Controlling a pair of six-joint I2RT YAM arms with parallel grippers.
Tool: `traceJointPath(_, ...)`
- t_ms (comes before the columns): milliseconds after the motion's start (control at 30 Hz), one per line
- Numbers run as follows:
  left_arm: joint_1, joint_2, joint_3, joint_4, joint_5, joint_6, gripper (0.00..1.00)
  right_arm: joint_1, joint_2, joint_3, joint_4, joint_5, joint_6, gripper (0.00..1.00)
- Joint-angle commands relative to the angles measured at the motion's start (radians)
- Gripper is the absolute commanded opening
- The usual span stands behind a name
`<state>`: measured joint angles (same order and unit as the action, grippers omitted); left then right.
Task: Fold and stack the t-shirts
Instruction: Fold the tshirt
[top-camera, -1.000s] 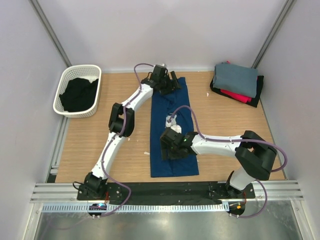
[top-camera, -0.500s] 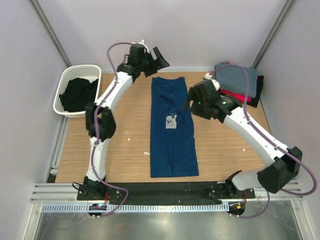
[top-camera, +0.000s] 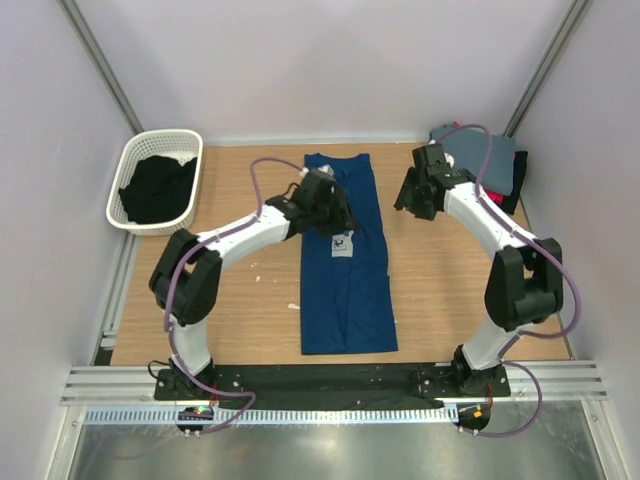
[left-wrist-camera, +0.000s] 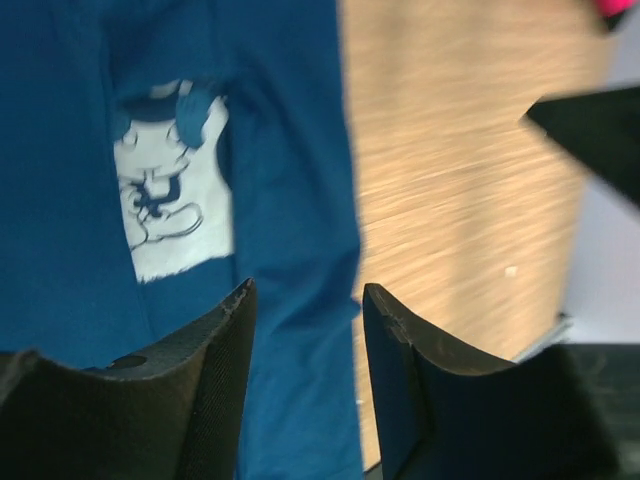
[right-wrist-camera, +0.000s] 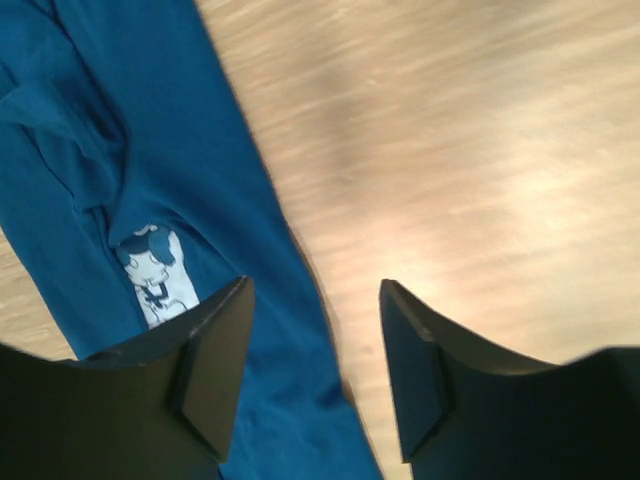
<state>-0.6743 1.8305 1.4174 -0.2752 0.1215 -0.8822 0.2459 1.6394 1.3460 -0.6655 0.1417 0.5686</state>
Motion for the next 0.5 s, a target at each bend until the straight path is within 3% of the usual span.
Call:
traceJointPath(0, -0.053, 0.039, 0.008, 0.037, -0.074, -0.043, 0.48, 0.01, 0.089, 0.08, 0.173, -0.163, -0.104, 0.51)
traceJointPath(133, -0.076, 0.125, 0.009, 0.039, -0.1, -0.06, 0.45, 0.013, 0.203, 0.128, 0.247, -0.246, -0.121, 0.29)
traceJointPath(233, -0.079, 0.153, 0.018, 0.039, -0.114, -0.058, 0.41, 0.019, 0.25, 0.102, 0.355, -0.28, -0.113, 0.19)
traceJointPath(467, -0.082, 0.239, 0.075, -0.01, -0.146, -0.024, 0.4, 0.038, 0.358, 0.114, 0.466, -0.317, -0.098, 0.13)
